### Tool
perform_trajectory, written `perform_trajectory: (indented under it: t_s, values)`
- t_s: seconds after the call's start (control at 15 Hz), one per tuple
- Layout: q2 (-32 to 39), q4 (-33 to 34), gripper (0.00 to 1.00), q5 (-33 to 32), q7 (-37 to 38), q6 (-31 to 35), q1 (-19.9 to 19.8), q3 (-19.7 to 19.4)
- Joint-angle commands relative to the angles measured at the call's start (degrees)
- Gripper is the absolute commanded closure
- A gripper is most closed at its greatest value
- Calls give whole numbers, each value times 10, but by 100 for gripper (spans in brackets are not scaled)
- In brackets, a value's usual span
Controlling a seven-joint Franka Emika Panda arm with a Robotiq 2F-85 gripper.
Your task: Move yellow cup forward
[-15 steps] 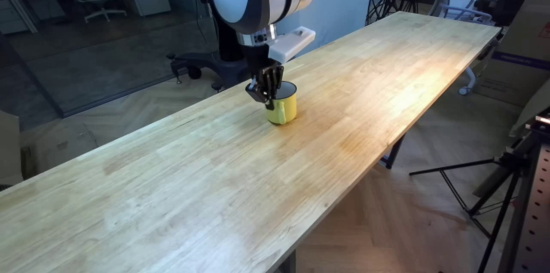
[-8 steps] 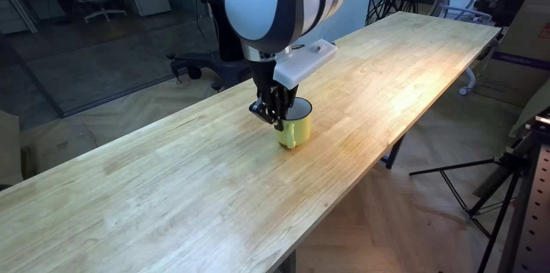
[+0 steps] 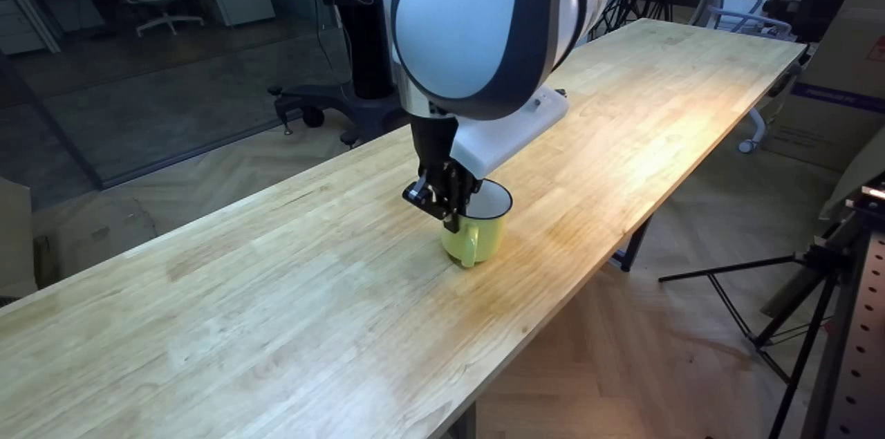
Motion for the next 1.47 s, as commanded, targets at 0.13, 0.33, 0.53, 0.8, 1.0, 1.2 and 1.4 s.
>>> perform_trajectory:
  t_s: [0.13, 0.33, 0.53, 0.8, 1.0, 1.2, 1.4]
  values:
    - [-36, -36, 97, 6, 15, 1, 1, -2]
    - [-41, -38, 97, 8, 13, 0, -1, 0]
    - [-48, -39, 57, 3, 16, -4, 1, -4]
    - [-60, -41, 29, -4, 21, -7, 5, -9]
    - [-74, -45, 9, -14, 28, -7, 11, -18]
    - [-95, -54, 0, -14, 28, -11, 12, -16]
    - [-115, -59, 0, 41, -23, -22, -24, 31]
